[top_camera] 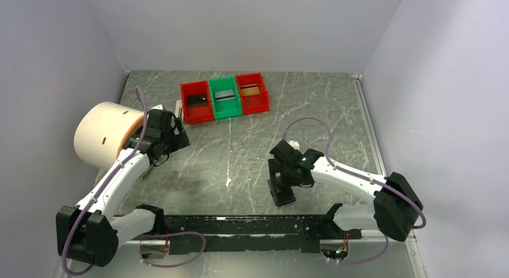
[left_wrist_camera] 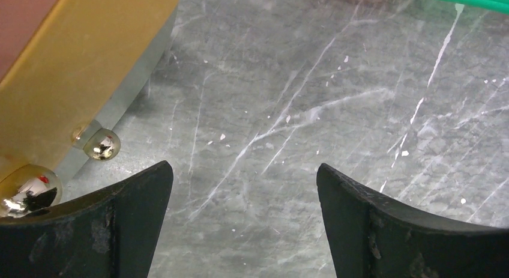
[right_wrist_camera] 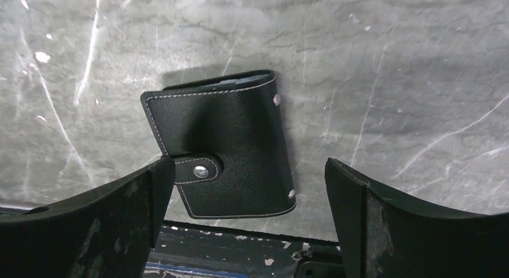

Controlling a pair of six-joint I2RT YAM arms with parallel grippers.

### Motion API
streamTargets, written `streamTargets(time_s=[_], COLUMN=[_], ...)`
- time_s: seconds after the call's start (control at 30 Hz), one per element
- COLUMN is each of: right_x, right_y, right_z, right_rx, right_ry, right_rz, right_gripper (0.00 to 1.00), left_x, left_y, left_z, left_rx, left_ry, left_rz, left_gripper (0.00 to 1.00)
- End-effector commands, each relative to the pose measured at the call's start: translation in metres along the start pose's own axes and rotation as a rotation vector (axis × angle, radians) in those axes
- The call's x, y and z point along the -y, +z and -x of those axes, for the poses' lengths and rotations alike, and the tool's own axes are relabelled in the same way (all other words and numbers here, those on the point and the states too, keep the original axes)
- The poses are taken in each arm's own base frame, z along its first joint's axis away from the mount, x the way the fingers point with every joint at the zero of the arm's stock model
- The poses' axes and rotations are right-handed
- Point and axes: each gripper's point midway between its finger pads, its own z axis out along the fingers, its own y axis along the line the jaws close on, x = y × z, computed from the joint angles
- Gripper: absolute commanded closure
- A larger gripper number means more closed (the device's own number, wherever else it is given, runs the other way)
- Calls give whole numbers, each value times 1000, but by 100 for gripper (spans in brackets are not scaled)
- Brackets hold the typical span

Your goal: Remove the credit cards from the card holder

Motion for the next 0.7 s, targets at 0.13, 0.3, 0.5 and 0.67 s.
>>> streamTargets(time_s=[0.13, 0.3, 0.5, 0.67], right_x=[-19, -32, -37, -66], right_y=[2, 10, 25, 26], right_z=[-3, -9, -17, 3], right_rx=[29, 12, -18, 46], right_ry=[-63, -61, -38, -144], right_rz=[-67, -23, -8, 119], right_gripper=[1, 1, 0, 10], left_x=[40, 77, 90, 89], left_y=[-15, -38, -47, -47], left_z=[3, -4, -11, -10], left_rx=[8, -16, -32, -7], left_ry=[72, 134, 175, 140], left_rz=[-272, -520, -573, -531], left_gripper=[5, 5, 5, 5])
